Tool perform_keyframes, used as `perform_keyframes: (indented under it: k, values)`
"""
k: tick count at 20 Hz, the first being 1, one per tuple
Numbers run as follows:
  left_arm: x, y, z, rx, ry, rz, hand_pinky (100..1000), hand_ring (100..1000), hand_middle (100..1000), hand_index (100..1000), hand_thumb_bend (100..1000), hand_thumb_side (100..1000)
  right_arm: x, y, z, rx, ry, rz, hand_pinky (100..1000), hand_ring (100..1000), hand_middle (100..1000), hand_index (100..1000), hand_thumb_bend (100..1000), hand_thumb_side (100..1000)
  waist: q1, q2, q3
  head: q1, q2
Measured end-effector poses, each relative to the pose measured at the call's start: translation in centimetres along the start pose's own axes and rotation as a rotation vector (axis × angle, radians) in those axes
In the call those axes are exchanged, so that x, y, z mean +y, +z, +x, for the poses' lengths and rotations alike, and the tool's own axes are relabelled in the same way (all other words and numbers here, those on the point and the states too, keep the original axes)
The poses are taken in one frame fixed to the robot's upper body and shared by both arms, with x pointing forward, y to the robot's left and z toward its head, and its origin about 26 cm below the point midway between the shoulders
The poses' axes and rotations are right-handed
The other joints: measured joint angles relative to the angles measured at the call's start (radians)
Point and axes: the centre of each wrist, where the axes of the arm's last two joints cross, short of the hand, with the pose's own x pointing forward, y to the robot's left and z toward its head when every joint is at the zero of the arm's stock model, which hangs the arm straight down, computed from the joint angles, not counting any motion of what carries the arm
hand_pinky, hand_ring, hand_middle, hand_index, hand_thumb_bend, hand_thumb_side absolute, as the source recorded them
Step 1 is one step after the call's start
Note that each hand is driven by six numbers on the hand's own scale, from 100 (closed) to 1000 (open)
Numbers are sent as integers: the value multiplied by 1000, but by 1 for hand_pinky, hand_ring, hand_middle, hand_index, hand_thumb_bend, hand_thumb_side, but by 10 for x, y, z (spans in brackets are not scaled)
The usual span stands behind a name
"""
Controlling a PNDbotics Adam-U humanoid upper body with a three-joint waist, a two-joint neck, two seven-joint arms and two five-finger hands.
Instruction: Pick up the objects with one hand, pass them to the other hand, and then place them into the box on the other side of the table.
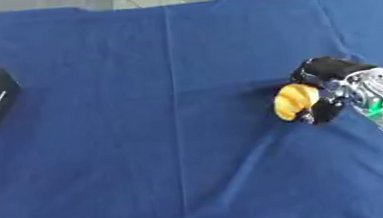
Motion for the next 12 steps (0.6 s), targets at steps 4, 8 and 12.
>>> perform_keyframes:
  k: [4,8,12]
  values:
    - [0,0,-1,1,-6,1,815,743,739,814,670,521,-20,16,11,-41,-72,-75,833,678,504,579,114,100,1,-5,-8,9,1]
    - [1,1,-1,2,-12,1,817,744,740,813,668,520,-41,35,22,-87,-163,-177,815,637,481,571,100,100,4,-14,-14,20,1]
    - [1,0,0,-2,-32,-5,815,742,732,814,679,515,-48,40,25,-109,-265,-308,788,593,460,566,100,100,9,-23,-19,28,1]
